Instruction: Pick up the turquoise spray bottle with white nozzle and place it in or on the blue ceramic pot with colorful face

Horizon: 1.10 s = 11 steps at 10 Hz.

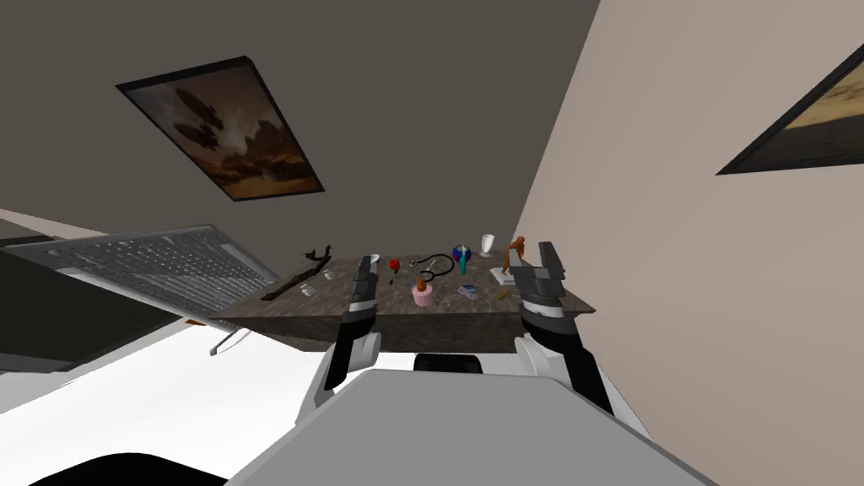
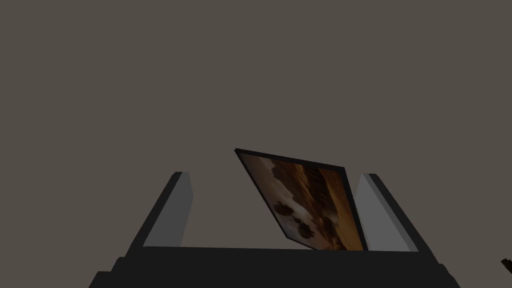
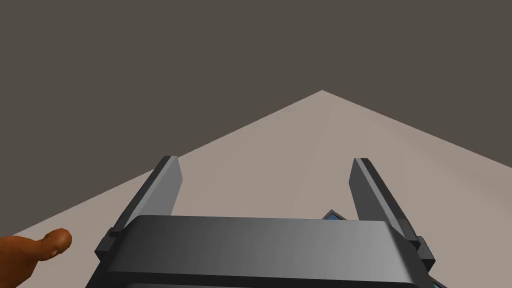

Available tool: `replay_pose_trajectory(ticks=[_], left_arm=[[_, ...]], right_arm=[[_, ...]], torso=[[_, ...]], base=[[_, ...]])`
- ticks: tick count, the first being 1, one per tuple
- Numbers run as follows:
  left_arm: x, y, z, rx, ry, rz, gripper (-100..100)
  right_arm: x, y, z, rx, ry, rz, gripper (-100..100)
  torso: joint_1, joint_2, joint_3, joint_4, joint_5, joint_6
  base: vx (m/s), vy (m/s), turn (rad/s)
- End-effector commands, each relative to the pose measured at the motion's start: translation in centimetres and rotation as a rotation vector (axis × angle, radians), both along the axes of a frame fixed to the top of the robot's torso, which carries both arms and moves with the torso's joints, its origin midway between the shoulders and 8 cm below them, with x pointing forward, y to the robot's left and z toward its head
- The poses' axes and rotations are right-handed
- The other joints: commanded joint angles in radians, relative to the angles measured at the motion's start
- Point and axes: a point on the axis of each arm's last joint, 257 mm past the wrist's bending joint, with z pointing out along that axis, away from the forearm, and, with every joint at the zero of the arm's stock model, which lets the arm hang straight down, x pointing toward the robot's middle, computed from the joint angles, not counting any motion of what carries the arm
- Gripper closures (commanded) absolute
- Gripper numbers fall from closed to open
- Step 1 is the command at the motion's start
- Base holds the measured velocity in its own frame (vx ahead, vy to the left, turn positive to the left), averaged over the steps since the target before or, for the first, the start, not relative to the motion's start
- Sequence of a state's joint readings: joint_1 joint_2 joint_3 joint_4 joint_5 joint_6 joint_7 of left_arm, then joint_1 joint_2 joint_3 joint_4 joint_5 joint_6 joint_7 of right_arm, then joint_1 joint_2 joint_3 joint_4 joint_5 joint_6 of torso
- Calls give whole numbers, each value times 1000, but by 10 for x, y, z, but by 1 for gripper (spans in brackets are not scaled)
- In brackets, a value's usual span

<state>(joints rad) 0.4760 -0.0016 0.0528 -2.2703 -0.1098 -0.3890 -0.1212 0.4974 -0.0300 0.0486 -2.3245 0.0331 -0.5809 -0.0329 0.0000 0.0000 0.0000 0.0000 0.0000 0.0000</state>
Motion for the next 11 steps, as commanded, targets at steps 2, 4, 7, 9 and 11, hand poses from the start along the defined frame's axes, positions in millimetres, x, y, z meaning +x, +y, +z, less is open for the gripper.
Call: replay_pose_trajectory(ticks=[2, 4, 7, 9, 11], left_arm=[[0, 0, 0, 0, 0, 0, 0], [0, 0, 0, 0, 0, 0, 0], [0, 0, 0, 0, 0, 0, 0], [0, 0, 0, 0, 0, 0, 0], [0, 0, 0, 0, 0, 0, 0]], right_arm=[[12, 2, -12, -66, 44, -4, -100], [23, 0, -24, -120, 84, -18, -100], [44, -9, -45, -212, 154, -59, -100], [60, -20, -59, -278, 204, -98, -100], [76, -34, -73, -345, 255, -146, -100]], torso=[[0, 1, 0, 0, 0, 0], [0, 2, 1, 1, 0, 0], [0, 4, 2, 1, 0, 0], [-1, 5, 3, 1, 0, 0], [0, 6, 4, 1, 0, 0]], base=[[-26, 4, 101], [-45, 3, 62], [-65, 0, 136], [-75, -1, 144], [-115, 10, 165]])
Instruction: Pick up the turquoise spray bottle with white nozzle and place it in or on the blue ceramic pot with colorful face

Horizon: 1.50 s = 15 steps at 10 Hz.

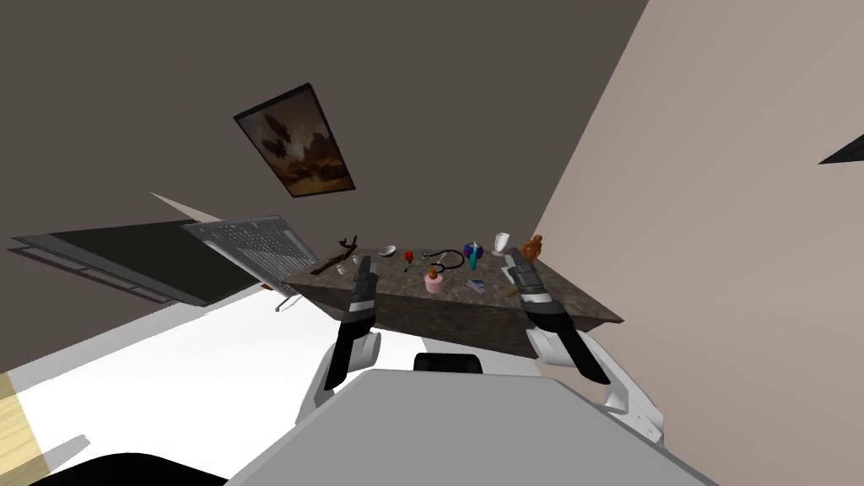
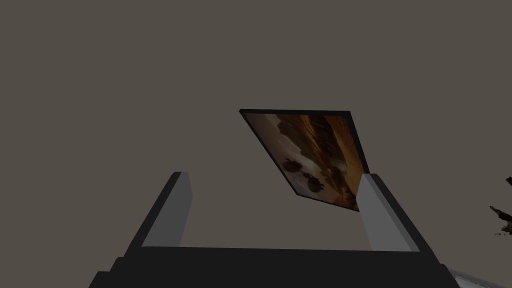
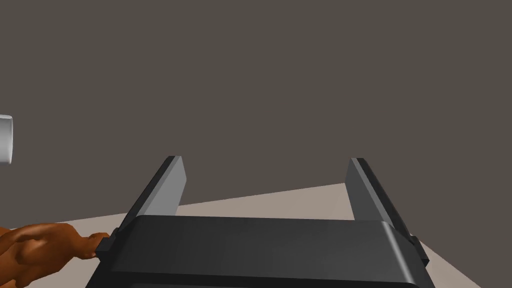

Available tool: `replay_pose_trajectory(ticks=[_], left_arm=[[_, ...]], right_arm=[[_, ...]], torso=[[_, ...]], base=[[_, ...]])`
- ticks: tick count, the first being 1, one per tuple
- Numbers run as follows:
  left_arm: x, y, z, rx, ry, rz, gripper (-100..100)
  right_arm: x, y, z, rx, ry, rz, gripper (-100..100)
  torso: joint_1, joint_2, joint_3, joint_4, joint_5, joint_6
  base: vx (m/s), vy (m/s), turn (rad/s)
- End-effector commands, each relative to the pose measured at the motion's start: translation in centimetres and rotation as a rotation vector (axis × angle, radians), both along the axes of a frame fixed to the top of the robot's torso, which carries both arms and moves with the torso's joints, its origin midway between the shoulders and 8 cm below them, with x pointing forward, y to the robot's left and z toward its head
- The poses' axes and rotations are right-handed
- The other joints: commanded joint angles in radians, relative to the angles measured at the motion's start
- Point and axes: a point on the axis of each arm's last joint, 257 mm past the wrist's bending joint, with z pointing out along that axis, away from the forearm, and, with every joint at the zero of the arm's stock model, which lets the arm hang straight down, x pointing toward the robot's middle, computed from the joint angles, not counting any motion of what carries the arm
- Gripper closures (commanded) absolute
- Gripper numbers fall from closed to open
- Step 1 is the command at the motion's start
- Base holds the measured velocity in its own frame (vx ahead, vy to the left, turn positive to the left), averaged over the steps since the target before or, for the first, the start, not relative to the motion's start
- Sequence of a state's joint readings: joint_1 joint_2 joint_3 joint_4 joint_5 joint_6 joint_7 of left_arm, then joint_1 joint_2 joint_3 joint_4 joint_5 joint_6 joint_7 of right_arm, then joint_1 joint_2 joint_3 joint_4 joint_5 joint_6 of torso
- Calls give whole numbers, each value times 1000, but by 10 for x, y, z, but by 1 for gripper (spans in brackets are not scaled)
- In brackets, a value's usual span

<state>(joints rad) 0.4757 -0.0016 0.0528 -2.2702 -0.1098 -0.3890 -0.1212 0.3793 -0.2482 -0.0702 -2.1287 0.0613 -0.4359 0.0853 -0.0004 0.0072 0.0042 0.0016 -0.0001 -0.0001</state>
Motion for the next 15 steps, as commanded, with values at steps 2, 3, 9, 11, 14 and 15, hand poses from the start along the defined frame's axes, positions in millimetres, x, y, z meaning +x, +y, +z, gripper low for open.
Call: replay_pose_trajectory(ticks=[2, 3, 9, 11, 14, 15], left_arm=[[0, 0, 0, 0, 0, 0, 0], [0, 0, 0, 0, 0, 0, 0], [0, 0, 0, 0, 0, 0, 0], [0, 0, 0, 0, 0, 0, 0], [0, 0, 0, 0, 0, 0, 0], [0, 0, 0, 0, 0, 0, 0]], right_arm=[[22, -22, -18, -96, 65, -70, -100], [30, -32, -25, -133, 89, -98, -100], [60, -77, -54, -283, 198, -219, -100], [67, -89, -62, -321, 229, -251, -100], [84, -126, -88, -438, 324, -342, -100], [88, -139, -98, -477, 360, -371, -100]], torso=[[-1, -1, 0, 0, 0, 0], [-1, -2, -1, 0, 0, 0], [2, -5, -3, -1, 0, 0], [1, -6, -3, -1, 0, 0], [2, -7, -4, -2, 0, 0], [2, -9, -5, -2, 1, 0]], base=[[-87, -2, 146], [-82, 20, 181], [-50, 21, 116], [-13, 25, 68], [2, 42, 125], [30, 56, 114]])
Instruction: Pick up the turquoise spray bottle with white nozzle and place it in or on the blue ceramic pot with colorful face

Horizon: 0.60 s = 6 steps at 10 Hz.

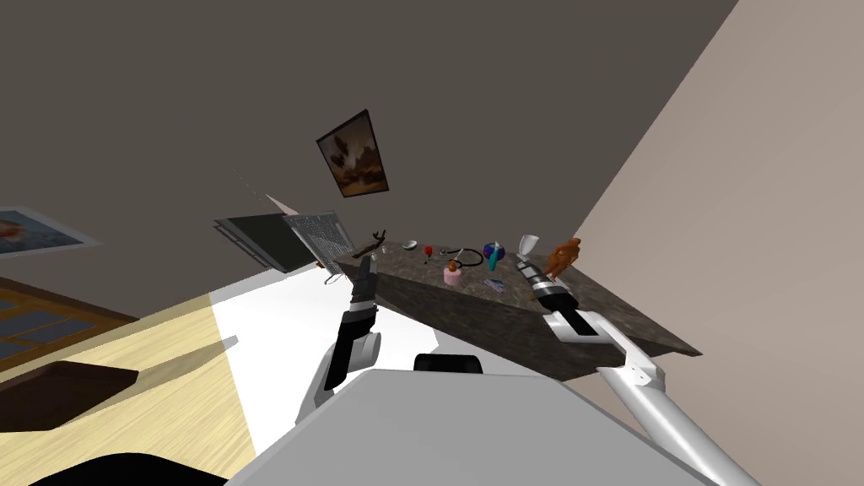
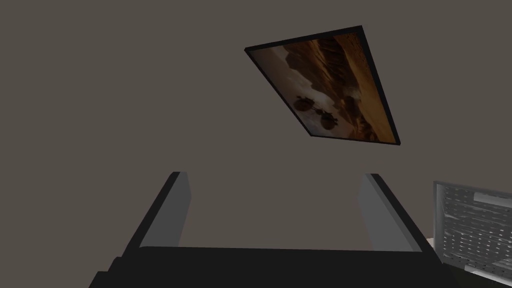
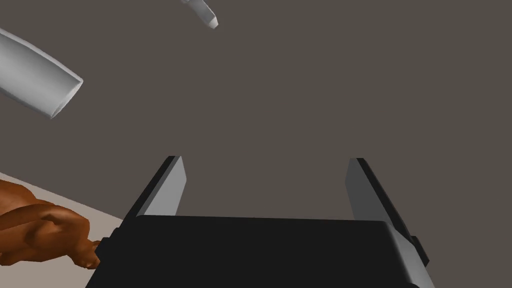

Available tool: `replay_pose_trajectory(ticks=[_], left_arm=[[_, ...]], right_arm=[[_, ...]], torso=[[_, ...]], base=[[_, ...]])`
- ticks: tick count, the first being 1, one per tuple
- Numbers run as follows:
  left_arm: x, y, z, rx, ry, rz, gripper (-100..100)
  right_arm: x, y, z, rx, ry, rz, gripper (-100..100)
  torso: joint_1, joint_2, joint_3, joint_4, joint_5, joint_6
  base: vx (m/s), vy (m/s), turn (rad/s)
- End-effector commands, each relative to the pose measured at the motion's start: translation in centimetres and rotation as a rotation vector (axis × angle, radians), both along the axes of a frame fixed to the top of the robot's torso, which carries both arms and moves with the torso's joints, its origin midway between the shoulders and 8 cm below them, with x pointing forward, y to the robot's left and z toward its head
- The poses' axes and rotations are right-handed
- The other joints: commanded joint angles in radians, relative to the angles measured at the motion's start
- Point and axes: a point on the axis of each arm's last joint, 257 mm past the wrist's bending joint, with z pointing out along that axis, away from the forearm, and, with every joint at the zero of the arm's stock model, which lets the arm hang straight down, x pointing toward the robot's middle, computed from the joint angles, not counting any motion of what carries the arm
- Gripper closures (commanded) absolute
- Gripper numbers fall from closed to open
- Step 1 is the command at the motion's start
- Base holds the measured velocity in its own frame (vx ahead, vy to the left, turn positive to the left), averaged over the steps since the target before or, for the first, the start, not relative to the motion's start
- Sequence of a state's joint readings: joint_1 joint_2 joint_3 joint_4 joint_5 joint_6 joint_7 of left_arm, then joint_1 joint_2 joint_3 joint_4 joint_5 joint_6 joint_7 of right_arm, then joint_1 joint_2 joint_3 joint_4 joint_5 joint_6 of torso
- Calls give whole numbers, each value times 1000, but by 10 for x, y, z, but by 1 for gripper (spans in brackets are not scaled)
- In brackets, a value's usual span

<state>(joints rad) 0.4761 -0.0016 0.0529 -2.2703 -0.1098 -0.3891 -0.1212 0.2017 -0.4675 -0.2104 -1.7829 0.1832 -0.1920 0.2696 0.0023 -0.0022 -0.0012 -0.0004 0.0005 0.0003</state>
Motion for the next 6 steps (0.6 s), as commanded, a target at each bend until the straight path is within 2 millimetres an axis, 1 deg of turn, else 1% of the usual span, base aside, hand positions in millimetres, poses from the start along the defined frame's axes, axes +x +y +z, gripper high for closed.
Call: replay_pose_trajectory(ticks=[1, 3, 5, 6], left_arm=[[0, 0, 0, 0, 0, 0, 0], [0, 0, 0, 0, 0, 0, 0], [0, 0, 0, 0, 0, 0, 0], [0, 0, 0, 0, 0, 0, 0]], right_arm=[[8, -20, -15, -65, 60, -53, -100], [14, -43, -32, -141, 126, -108, -100], [16, -68, -56, -213, 204, -165, -100], [16, -69, -58, -212, 209, -167, -100]], torso=[[0, 0, 0, 0, 0, 0], [1, -1, -1, 0, 0, 0], [1, -3, -2, -1, 0, 0], [1, -4, -2, -1, 0, 0]], base=[[42, 64, 102], [57, 75, 103], [81, 69, 80], [64, 46, 19]])
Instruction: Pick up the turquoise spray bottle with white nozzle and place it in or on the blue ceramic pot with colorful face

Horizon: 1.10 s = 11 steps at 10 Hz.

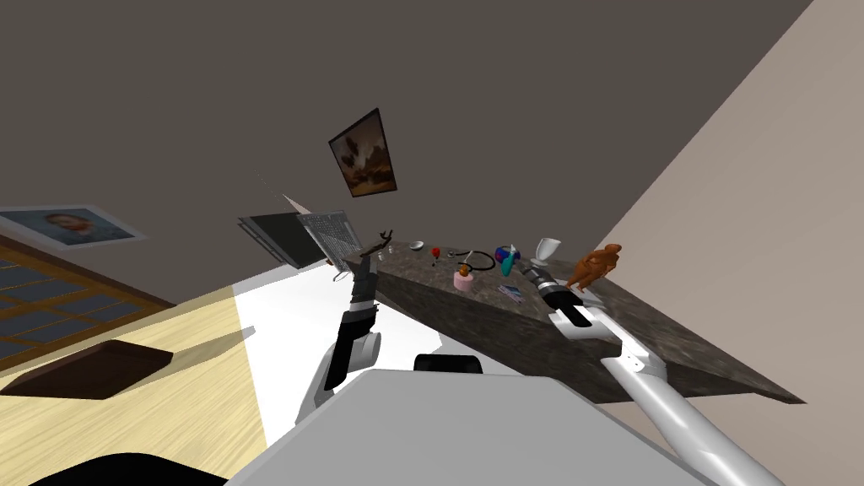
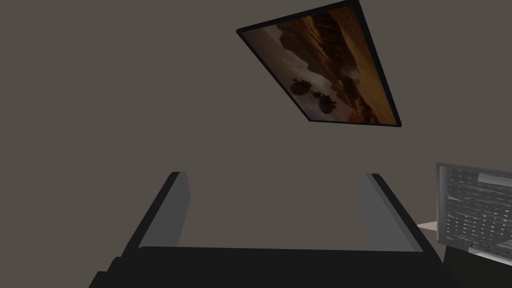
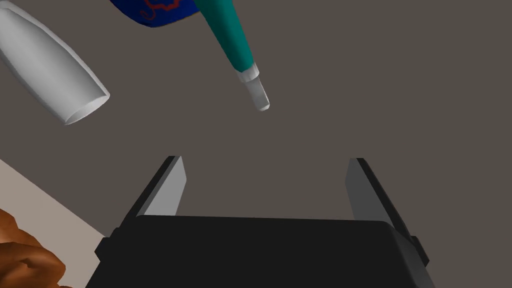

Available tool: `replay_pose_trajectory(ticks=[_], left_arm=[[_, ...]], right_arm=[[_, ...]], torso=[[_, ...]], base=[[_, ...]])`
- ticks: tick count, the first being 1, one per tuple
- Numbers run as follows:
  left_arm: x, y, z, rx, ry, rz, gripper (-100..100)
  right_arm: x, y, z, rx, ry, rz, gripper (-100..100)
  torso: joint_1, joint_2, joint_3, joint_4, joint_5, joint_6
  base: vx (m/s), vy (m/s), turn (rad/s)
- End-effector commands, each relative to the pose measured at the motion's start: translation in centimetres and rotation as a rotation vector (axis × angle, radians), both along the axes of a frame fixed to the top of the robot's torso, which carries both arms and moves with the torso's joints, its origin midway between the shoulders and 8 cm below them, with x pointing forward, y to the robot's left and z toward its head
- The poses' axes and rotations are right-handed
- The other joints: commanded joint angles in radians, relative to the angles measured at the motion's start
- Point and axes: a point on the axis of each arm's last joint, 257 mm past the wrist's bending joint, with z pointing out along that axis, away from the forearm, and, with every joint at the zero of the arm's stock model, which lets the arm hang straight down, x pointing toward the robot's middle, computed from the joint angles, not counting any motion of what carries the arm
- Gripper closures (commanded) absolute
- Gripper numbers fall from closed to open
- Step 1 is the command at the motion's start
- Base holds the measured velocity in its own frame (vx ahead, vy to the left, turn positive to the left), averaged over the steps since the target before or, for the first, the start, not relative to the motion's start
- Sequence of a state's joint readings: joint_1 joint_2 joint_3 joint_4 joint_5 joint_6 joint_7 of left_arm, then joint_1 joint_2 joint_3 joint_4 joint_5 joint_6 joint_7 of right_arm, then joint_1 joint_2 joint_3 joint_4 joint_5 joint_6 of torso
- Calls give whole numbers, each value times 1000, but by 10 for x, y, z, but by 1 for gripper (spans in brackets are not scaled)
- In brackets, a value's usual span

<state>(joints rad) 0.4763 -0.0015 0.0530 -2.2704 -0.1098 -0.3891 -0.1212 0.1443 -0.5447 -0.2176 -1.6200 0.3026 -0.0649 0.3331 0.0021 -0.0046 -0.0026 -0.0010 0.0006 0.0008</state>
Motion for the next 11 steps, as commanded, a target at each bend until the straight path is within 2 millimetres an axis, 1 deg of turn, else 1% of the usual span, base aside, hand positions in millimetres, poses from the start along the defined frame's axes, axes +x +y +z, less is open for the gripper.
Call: replay_pose_trajectory(ticks=[1, 4, 6, 9, 10, 11], left_arm=[[0, 0, 0, 0, 0, 0, 0], [0, 0, 0, 0, 0, 0, 0], [0, 0, 0, 0, 0, 0, 0], [0, 0, 0, 0, 0, 0, 0], [0, 0, 0, 0, 0, 0, 0], [0, 0, 0, 0, 0, 0, 0]], right_arm=[[1, -14, -15, -41, 46, -32, -100], [-2, -46, -42, -138, 149, -104, -100], [-5, -65, -57, -193, 207, -145, -100], [-10, -90, -71, -261, 276, -196, -100], [-13, -102, -76, -294, 306, -220, -100], [-15, -110, -77, -314, 323, -234, -100]], torso=[[0, 0, 0, 0, 0, 0], [0, -1, 0, 0, 0, 0], [1, -2, -1, 0, 0, 0], [1, 0, 0, 0, 0, 0], [0, 1, 0, 0, 0, 0], [0, 1, 1, 0, 0, 0]], base=[[57, 32, 37], [79, 47, 70], [84, 64, 57], [62, 53, 50], [57, 40, 61], [51, 36, 50]])
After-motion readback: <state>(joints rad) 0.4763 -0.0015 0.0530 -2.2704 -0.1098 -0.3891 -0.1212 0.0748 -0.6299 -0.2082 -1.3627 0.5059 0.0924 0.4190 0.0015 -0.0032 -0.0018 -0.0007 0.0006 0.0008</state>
